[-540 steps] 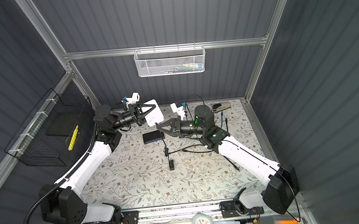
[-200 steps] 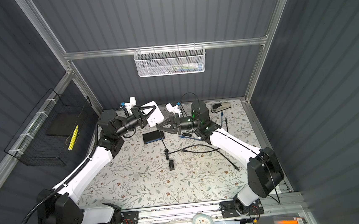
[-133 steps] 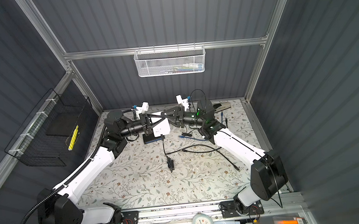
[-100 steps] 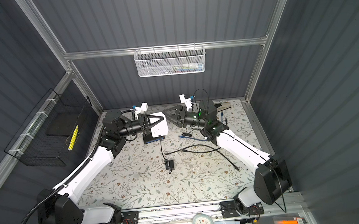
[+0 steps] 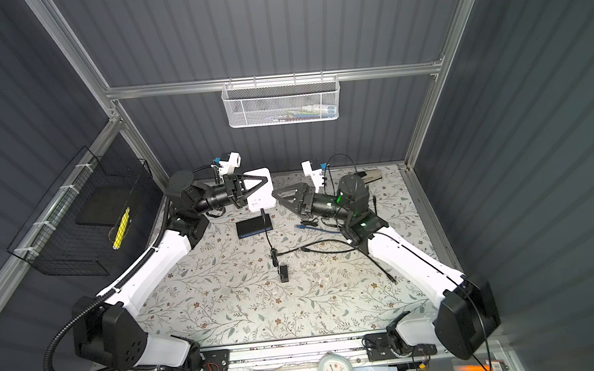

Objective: Insert the plug into the switch port

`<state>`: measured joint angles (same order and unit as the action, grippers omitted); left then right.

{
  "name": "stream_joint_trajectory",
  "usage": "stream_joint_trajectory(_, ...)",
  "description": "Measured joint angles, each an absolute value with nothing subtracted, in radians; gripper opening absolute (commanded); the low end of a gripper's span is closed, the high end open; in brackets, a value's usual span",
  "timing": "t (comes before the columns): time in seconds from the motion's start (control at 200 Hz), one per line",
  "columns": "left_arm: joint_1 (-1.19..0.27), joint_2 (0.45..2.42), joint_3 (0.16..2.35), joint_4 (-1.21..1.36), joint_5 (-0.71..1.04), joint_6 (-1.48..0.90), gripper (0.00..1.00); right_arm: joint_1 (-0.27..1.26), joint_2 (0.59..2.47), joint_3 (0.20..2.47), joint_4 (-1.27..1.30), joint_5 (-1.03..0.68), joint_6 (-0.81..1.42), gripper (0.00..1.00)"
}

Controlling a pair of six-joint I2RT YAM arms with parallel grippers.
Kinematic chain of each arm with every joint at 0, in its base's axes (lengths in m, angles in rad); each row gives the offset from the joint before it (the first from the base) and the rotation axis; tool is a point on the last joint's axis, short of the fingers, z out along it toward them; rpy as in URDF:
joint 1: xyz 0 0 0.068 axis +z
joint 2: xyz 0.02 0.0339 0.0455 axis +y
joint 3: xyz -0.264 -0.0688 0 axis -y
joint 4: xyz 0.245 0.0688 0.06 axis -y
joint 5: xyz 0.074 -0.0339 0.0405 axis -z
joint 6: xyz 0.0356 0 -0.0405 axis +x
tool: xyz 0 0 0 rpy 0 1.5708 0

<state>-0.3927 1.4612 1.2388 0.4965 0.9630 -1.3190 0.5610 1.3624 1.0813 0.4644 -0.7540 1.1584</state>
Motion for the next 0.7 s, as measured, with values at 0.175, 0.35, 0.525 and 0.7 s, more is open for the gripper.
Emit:
stream_joint_trajectory(0.175, -0.414, 1.464, 1.239, 0.523, 0.963, -1.330, 0.00, 0.577, 1.417, 1.123, 0.514, -0.753, 1.233, 0.54)
stream_joint_trajectory(0.35, -0.418, 1.459, 1.239, 0.509, 0.959, -1.326, 0.00, 0.576, 1.419, 1.142, 0.534, -0.755, 1.264, 0.10)
stream_joint_trajectory(0.525, -0.416, 1.453, 1.239, 0.465, 0.950, -1.314, 0.19, 0.577, 1.428, 1.141, 0.539, -0.760, 1.280, 0.00)
stream_joint_trajectory(0.7, -0.389, 1.442, 1.239, 0.413, 0.927, -1.285, 0.89, 0.571, 1.426, 1.141, 0.529, -0.764, 1.262, 0.00)
